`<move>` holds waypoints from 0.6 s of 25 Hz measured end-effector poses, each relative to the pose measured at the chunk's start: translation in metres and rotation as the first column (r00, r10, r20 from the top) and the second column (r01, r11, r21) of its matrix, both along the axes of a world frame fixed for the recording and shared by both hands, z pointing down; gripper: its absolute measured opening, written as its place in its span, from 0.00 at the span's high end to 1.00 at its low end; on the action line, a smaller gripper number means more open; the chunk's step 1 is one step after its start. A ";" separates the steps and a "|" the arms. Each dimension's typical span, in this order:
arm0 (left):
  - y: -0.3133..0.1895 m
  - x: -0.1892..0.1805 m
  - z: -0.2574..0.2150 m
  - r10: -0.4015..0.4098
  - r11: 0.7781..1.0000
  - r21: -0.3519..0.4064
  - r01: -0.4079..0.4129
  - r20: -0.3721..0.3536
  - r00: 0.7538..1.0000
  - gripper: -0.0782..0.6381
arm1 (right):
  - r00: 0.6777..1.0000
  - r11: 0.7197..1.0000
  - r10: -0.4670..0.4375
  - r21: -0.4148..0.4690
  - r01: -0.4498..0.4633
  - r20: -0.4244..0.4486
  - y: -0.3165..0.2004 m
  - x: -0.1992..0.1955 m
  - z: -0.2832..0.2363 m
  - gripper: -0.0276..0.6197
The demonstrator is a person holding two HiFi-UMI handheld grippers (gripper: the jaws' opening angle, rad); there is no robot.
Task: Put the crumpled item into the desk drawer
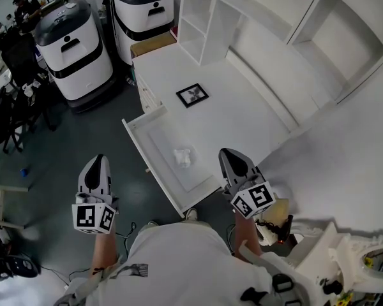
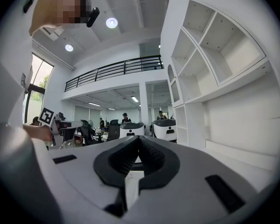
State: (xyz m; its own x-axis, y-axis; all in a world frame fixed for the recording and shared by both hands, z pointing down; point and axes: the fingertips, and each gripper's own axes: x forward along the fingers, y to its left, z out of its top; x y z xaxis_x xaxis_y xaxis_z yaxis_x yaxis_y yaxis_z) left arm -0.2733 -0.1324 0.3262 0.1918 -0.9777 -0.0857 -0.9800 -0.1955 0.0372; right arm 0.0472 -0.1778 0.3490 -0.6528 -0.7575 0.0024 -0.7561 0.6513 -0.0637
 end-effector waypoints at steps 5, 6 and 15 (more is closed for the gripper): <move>0.000 0.004 -0.006 -0.004 1.000 -0.008 0.004 0.007 1.000 0.87 | 1.000 1.000 -0.005 -0.004 0.005 -0.006 0.002 0.000 0.000 0.94; 0.001 0.005 -0.006 -0.004 1.000 -0.007 0.004 0.008 1.000 0.87 | 1.000 1.000 -0.007 -0.004 0.007 -0.006 0.002 0.001 0.000 0.94; 0.000 0.013 -0.007 -0.008 1.000 -0.001 0.008 0.003 1.000 0.87 | 1.000 1.000 -0.024 0.002 0.024 -0.011 -0.002 0.006 -0.004 0.94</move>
State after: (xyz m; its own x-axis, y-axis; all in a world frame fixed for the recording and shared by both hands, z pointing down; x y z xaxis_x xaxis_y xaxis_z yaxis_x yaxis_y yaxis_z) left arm -0.2601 -0.1320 0.3192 0.1840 -0.9793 -0.0839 -0.9817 -0.1874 0.0345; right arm 0.0528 -0.1799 0.3454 -0.6709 -0.7415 0.0078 -0.7407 0.6696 -0.0542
